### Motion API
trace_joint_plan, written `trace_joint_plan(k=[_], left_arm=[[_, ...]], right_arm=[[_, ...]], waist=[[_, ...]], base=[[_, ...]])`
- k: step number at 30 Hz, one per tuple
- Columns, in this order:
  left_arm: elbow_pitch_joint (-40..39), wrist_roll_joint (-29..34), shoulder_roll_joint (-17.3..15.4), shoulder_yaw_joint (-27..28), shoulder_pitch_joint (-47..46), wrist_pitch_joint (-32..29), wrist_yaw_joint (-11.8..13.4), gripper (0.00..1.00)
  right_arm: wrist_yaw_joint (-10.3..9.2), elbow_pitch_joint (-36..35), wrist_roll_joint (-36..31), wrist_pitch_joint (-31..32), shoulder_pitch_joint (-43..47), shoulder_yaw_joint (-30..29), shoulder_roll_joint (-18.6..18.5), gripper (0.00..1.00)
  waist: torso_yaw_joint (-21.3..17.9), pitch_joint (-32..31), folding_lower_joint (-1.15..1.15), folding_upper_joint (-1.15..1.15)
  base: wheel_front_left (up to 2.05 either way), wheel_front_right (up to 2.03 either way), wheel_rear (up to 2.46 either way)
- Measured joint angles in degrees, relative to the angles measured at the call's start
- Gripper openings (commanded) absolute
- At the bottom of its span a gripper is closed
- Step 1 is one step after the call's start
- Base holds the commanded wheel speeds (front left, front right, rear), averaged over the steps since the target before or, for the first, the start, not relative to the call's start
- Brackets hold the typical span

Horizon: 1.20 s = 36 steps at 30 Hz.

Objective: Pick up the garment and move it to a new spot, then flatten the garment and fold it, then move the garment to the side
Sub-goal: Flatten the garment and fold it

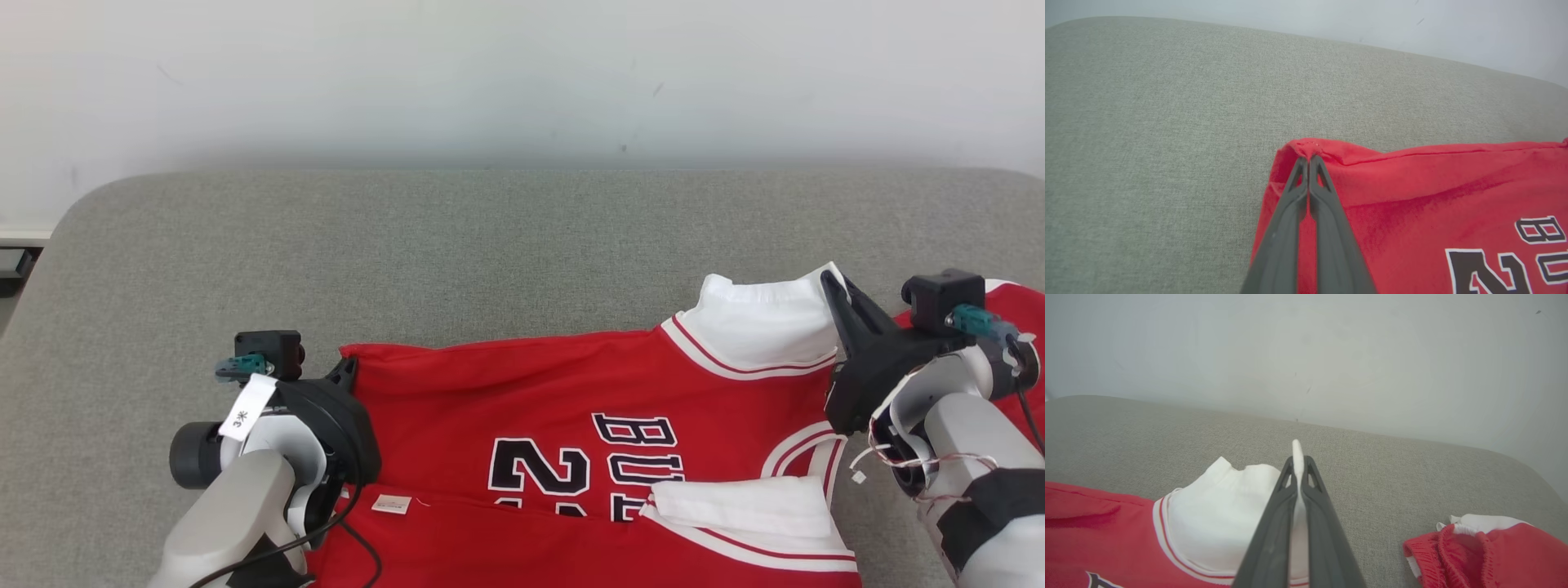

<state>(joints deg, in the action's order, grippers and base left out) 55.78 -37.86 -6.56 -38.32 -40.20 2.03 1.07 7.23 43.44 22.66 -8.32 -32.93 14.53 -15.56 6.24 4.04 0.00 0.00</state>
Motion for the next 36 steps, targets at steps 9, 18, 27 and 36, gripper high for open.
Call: trace_joint_plan(k=[9,18,27,36], left_arm=[[-1.0,-0.7,-0.4,0.8,2.1,0.6,0.5,0.0],[-1.8,-2.5,-1.0,1.7,6.8,2.1,0.9,0.0],[-2.6,-3.3,-2.2,2.2,11.8,2.9,1.2,0.0],[-2.8,-4.0,-2.7,2.6,13.5,2.8,2.0,0.0]], right_arm=[[0.02,-10.4,4.3,-1.6,6.9,3.6,-1.5,0.0],[0.01,-20.8,6.8,-2.0,14.8,10.5,-7.0,0.0],[0.08,-26.7,7.5,0.8,21.5,16.7,-12.4,0.0],[0.09,-29.4,7.6,4.1,24.5,19.3,-15.6,0.0]], waist=[[-0.2,-0.3,0.0,0.0],[-0.2,-1.4,0.0,0.0],[0.0,-2.5,0.0,0.0],[-0.1,-3.1,0.0,0.0]], base=[[0.0,0.0,0.0],[0.0,0.0,0.0],[0.0,0.0,0.0],[0.0,0.0,0.0]])
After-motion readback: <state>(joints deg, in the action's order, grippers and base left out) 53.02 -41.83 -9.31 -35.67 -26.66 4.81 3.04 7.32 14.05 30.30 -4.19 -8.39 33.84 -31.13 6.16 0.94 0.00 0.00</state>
